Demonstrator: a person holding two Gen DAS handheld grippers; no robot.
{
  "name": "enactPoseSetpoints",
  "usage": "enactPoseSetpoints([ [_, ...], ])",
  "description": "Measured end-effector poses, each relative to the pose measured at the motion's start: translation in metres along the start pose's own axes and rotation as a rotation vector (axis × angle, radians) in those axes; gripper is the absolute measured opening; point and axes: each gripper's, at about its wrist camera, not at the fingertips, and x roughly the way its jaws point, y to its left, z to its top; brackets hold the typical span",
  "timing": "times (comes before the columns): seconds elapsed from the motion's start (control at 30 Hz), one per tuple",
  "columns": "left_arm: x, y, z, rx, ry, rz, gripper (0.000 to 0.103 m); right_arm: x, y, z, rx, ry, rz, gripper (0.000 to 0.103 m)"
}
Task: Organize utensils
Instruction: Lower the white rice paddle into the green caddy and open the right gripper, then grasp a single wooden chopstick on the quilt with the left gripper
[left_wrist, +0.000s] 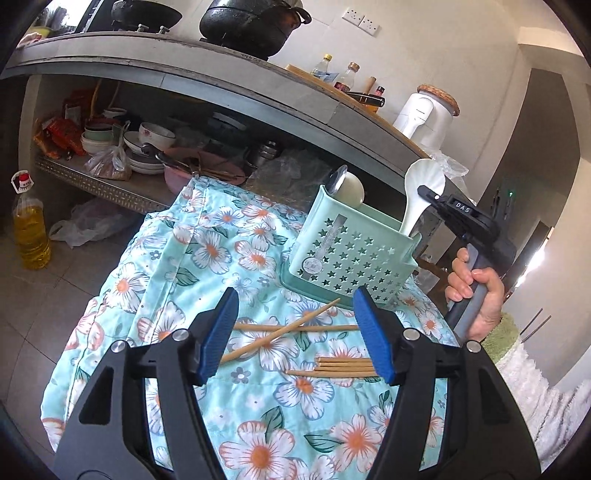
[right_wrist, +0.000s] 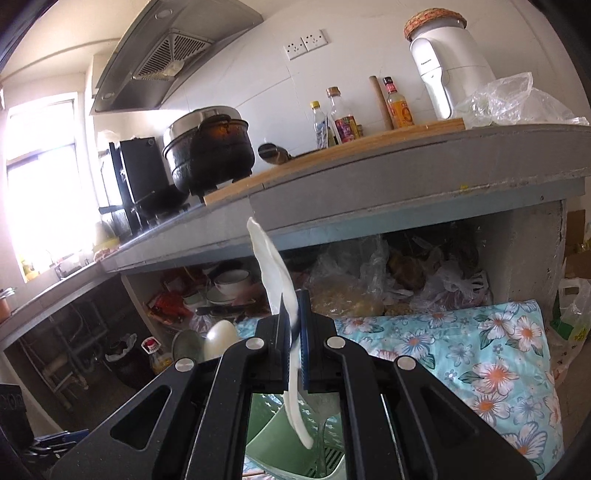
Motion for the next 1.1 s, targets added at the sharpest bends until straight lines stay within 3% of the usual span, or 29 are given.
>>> enactPoseSetpoints([
  [0.17,0.001,0.005,-0.002,-0.010,0.008,0.000,0.061,-0.001,0.002,-0.020,-0.038,0.036,0.010,0.005],
  [0.47,0.006,-0.001,-0.008,-0.009,0.021,-0.019,0.061,-0.038,0.002,-0.031,-0.087,0.085,-0.011,0.008],
  [0.5,0.006,-0.001,-0.008,-0.009,0.020,-0.021,0.061,-0.045,0.002,-0.030,-0.083,0.079,-0.008,0.009],
  [0.57,0.005,-0.001,-0.009,-0.009,0.019,-0.023,0.061,-0.057,0.001,-0.028,-0.078,0.065,-0.008,0.024],
  [0.73,0.002,-0.002,-0.010,-0.023,0.015,-0.030,0.061,-0.077,0.000,-0.020,-0.060,0.036,-0.012,0.032],
  [0.9,-0.005,-0.002,-0.012,-0.024,0.004,-0.029,0.061,-0.101,-0.010,-0.020,0.045,0.007,0.025,0.037],
  [1.1,-0.008,0.002,-0.018,-0.037,0.027,-0.032,0.062,-0.126,-0.016,-0.049,0.151,0.050,0.033,0.050],
])
